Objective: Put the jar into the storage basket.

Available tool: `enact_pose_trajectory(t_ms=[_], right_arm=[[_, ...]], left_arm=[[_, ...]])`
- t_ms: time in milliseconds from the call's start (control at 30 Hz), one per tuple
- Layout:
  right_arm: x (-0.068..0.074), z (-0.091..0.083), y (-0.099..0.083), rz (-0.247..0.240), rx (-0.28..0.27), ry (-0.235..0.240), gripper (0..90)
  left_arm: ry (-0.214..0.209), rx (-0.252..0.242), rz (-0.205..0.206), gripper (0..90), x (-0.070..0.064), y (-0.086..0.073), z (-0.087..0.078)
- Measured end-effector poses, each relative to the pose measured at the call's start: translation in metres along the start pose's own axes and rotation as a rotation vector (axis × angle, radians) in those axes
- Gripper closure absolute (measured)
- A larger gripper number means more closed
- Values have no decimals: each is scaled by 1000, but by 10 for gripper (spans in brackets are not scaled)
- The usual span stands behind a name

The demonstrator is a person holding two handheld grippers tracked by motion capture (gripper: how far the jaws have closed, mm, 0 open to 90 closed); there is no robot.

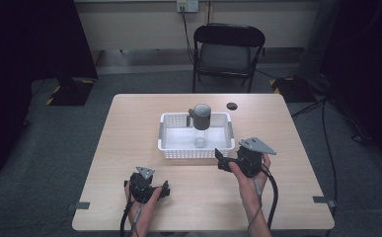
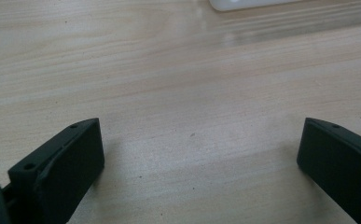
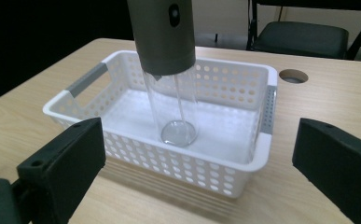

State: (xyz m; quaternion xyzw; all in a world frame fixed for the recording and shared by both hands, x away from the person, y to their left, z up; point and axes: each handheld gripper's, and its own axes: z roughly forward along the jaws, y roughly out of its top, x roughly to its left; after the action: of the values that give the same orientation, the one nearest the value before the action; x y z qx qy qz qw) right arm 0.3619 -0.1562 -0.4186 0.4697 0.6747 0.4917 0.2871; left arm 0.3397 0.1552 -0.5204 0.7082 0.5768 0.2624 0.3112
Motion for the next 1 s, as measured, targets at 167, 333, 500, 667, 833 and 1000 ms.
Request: enact_pose_trajectory(t_ms=[167, 333, 500, 667, 833, 1000], right_arm=[[1, -5, -10, -4, 6, -14, 20], [1, -8, -18, -12, 20, -21, 20], [2, -10, -27, -14, 32, -36, 23], [0, -8, -39, 11, 53, -36, 24], [-3, -6, -50, 33, 73, -39, 26], [-4, -6, -60, 44, 93, -43, 27]], left_arm=[[0, 0, 0, 0, 0, 0, 0], [0, 0, 0, 0, 0, 0, 0], [0, 0, 0, 0, 0, 0, 0], [0, 0, 0, 0, 0, 0, 0], [0, 0, 0, 0, 0, 0, 0], [0, 0, 0, 0, 0, 0, 0]])
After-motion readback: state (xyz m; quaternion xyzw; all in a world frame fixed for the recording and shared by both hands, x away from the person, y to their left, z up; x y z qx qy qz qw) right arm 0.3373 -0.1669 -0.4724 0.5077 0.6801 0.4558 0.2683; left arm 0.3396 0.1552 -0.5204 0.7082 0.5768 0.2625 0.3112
